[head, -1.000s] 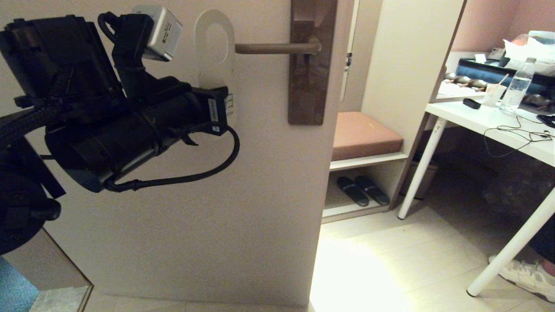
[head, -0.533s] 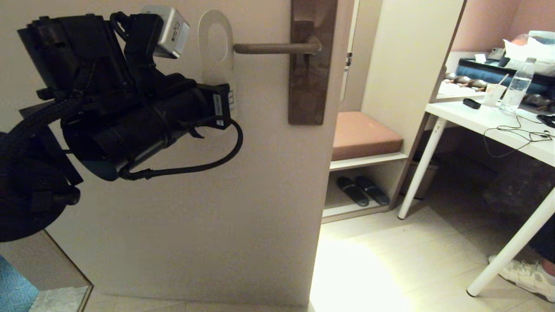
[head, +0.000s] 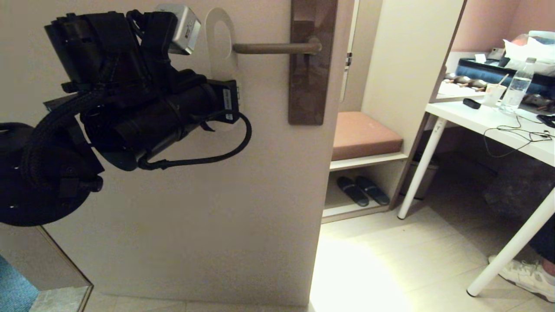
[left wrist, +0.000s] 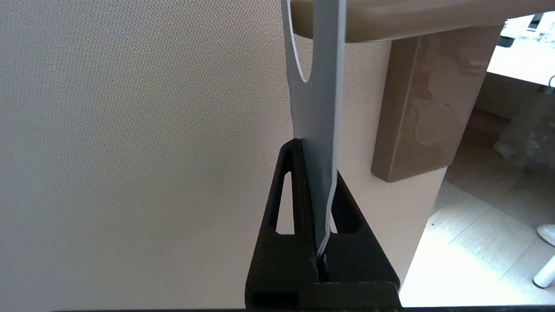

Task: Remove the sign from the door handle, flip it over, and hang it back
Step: Hang the sign back with the other side facing out

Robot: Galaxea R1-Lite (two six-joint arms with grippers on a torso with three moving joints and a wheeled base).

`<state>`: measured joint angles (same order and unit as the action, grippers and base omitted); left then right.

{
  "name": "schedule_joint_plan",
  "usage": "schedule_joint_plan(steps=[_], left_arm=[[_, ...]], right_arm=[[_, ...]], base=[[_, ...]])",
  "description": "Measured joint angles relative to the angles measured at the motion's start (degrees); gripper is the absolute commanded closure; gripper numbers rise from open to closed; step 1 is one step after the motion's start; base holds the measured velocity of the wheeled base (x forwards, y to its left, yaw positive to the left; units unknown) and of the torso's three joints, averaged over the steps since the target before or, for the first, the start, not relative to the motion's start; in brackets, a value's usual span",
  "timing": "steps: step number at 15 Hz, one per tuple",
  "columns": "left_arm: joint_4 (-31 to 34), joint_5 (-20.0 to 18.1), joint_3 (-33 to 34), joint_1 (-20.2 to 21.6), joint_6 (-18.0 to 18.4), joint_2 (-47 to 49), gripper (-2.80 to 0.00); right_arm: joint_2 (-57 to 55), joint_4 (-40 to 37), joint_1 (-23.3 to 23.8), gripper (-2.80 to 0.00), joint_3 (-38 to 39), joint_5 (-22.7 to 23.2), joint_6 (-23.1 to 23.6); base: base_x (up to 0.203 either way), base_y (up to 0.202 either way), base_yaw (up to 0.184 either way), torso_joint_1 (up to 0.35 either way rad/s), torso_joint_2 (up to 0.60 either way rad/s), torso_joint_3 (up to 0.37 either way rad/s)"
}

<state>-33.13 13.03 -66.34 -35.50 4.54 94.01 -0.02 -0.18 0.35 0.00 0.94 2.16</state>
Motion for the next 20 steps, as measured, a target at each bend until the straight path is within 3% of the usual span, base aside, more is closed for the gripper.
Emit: schedule_joint_plan(steps=[20], left_arm=[[0.0,-0.41,-2.37,-1.44,-0.08,2.54,0.0]], right_arm=[[0.0,0.02,0.0,0.0,0.0,0.04,0.02]], base=[[0.0,0.0,0.0,0.0,0.0,0.0]])
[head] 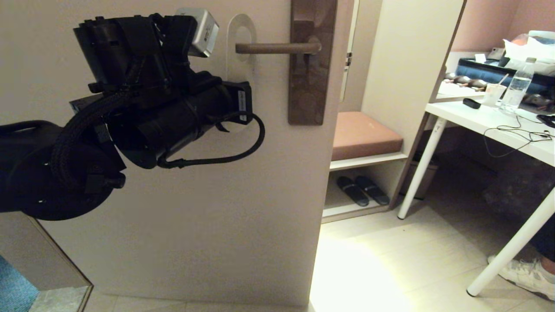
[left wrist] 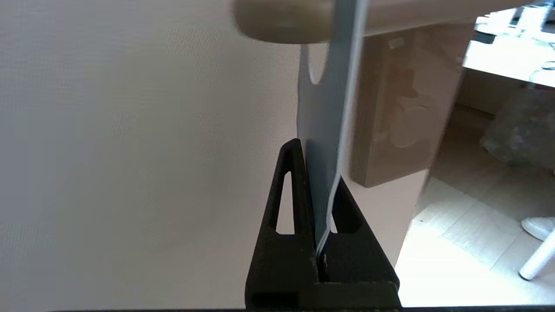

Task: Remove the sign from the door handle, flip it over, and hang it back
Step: Hang the sign back with the other side facing out

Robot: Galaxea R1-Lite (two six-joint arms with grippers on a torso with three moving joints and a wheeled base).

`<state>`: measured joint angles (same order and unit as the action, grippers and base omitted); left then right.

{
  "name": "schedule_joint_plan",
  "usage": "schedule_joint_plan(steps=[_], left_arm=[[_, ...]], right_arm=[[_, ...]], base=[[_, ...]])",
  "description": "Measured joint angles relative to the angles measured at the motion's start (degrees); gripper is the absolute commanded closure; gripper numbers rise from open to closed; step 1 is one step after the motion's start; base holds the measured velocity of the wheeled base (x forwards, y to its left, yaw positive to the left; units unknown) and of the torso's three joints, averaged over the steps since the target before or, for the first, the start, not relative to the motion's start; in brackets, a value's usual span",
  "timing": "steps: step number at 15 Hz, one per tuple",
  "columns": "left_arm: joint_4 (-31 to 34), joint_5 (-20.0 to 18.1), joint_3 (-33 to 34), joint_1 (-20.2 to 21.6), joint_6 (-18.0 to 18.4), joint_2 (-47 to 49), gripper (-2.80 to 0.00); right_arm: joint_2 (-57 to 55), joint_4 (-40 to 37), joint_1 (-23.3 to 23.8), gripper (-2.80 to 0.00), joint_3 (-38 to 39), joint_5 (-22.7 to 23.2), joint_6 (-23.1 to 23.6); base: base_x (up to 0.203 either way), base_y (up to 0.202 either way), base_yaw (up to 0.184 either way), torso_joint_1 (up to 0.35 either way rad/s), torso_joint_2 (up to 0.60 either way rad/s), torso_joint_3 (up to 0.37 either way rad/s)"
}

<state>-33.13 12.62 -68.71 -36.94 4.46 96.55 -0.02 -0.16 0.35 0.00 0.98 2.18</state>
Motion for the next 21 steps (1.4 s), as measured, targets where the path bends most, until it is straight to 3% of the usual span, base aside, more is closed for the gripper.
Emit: schedule_joint_plan(steps=[21], left_arm=[[-0.21,0.0,-2.94,-6.03,-0.06,3.29,0.0]], right_arm=[[0.0,0.0,0.0,0.0,0.0,0.01,-0.01]], base=[[0.0,0.0,0.0,0.0,0.0,0.0]])
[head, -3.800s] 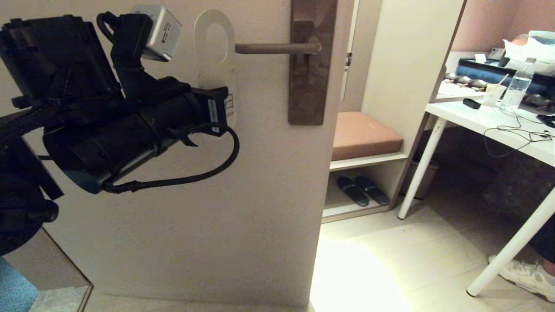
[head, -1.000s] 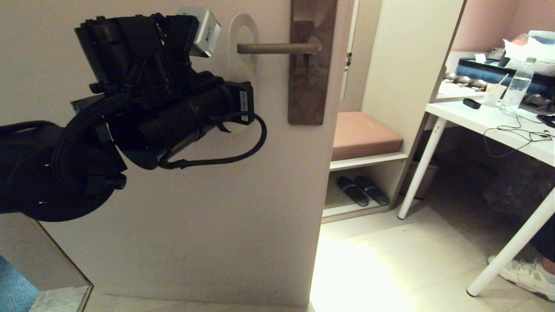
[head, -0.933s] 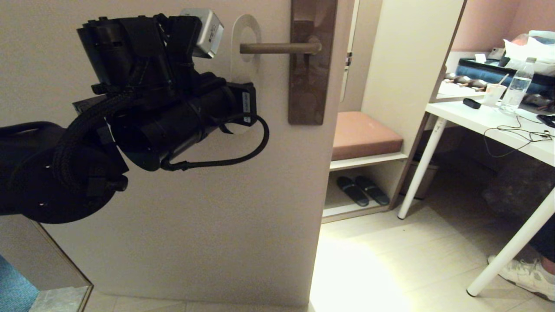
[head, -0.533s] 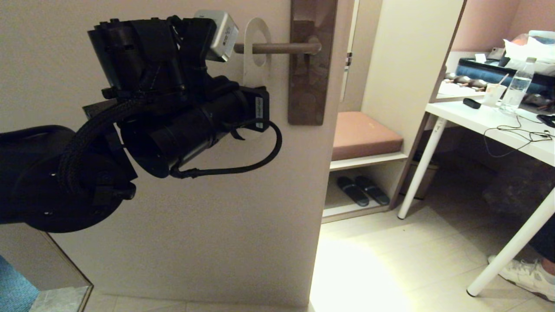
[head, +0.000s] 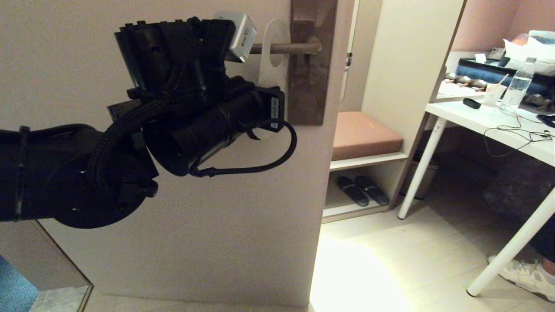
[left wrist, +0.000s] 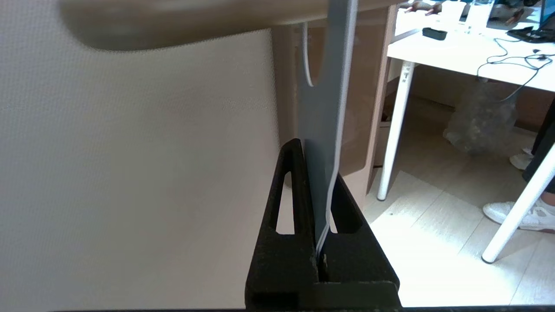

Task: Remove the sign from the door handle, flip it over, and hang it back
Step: Hang the sign back with the other side facing out

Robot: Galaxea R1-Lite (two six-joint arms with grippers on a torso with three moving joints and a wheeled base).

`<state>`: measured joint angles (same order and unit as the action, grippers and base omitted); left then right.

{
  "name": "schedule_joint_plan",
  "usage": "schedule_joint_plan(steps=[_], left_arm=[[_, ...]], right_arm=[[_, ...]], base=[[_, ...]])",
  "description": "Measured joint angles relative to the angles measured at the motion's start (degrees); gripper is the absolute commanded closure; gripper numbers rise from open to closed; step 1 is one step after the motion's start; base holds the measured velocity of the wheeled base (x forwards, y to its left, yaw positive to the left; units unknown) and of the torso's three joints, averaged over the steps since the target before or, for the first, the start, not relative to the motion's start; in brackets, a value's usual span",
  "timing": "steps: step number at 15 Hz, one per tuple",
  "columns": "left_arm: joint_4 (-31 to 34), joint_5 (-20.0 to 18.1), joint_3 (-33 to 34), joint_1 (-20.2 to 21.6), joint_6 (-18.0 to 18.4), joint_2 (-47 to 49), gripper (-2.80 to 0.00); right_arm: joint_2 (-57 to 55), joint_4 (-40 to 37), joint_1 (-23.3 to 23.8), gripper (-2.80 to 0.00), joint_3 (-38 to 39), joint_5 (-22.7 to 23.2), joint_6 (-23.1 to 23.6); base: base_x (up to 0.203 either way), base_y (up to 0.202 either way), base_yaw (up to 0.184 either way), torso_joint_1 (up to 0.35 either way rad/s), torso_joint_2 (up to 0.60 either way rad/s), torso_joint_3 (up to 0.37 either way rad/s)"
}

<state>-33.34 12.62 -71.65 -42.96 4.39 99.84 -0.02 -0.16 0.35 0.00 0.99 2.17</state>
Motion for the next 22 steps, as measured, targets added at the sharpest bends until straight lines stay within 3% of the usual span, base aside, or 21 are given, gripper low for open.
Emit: schedule_joint_plan(steps=[13,14,22], left_arm=[[0.22,0.05,-5.61,-0.89,-0.02,5.22,0.0],[0.21,0.02,-5.61,-0.89,-0.02,5.28,-2.8],[-0.01,0.35,-5.38,-1.59,-0.45,4.9,-2.8]], right_arm=[[0.0,-0.02,0.0,0.0,0.0,-0.03,0.0],[0.0,0.0,0.0,0.0,0.0,-0.05,0.0],[0.0,-0.02,0.0,0.0,0.0,0.0,0.0]], base=[[0.0,0.0,0.0,0.0,0.0,0.0],[0.0,0.0,0.0,0.0,0.0,0.0],[0.0,0.0,0.0,0.0,0.0,0.0]])
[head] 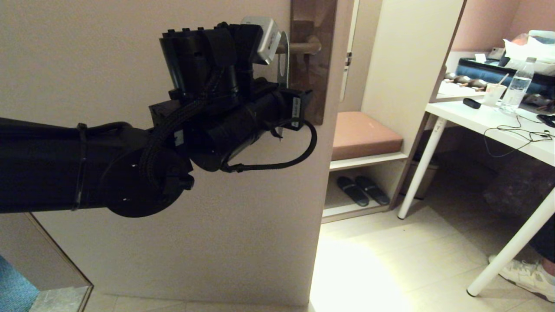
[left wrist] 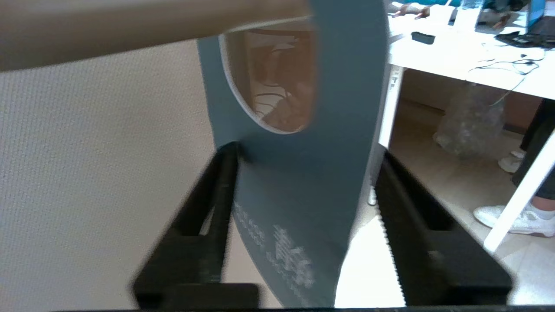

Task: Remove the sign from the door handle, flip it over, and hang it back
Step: Hang the sign back with the other side facing out

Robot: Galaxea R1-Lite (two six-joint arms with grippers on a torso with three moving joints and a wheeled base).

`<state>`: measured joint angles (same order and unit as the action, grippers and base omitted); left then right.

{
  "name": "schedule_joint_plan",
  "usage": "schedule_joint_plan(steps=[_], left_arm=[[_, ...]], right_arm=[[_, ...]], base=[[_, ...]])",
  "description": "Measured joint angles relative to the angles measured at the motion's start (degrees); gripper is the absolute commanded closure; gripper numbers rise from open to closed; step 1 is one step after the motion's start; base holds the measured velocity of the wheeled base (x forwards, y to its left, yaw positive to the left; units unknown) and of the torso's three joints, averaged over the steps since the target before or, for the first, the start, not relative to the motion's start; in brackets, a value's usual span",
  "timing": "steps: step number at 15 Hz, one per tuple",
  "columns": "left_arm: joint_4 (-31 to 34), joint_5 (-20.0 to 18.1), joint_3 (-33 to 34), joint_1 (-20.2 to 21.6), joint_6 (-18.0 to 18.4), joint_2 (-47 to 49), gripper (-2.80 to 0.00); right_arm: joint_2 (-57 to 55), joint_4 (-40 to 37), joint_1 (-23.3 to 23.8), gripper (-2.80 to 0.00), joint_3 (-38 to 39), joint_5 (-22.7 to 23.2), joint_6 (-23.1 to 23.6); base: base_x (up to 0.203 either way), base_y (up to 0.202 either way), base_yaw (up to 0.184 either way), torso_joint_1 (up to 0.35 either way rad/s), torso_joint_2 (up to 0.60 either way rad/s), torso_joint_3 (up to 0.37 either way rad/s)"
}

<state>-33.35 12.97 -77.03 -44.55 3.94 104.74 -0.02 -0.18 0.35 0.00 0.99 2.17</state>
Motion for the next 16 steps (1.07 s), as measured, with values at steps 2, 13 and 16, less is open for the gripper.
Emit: schedule_joint_plan(steps=[2,13,16], left_arm=[[0.0,0.01,0.43,-0.43,-0.11,-0.55,-2.8],[-0.13,0.13,10.34,-1.59,0.05,-11.15,-2.8],[-0.11,0.13,13.94,-1.59,0.11,-14.78,-2.8]], right_arm=[[0.0,0.0,0.0,0.0,0.0,-0.02,-0.02],[0.0,0.02,-0.02,0.0,0.0,-0.03,0.0],[0.0,0.0,0.0,0.0,0.0,-0.02,0.02]], base=[[0.0,0.0,0.0,0.0,0.0,0.0],[0.0,0.0,0.0,0.0,0.0,0.0],[0.0,0.0,0.0,0.0,0.0,0.0]])
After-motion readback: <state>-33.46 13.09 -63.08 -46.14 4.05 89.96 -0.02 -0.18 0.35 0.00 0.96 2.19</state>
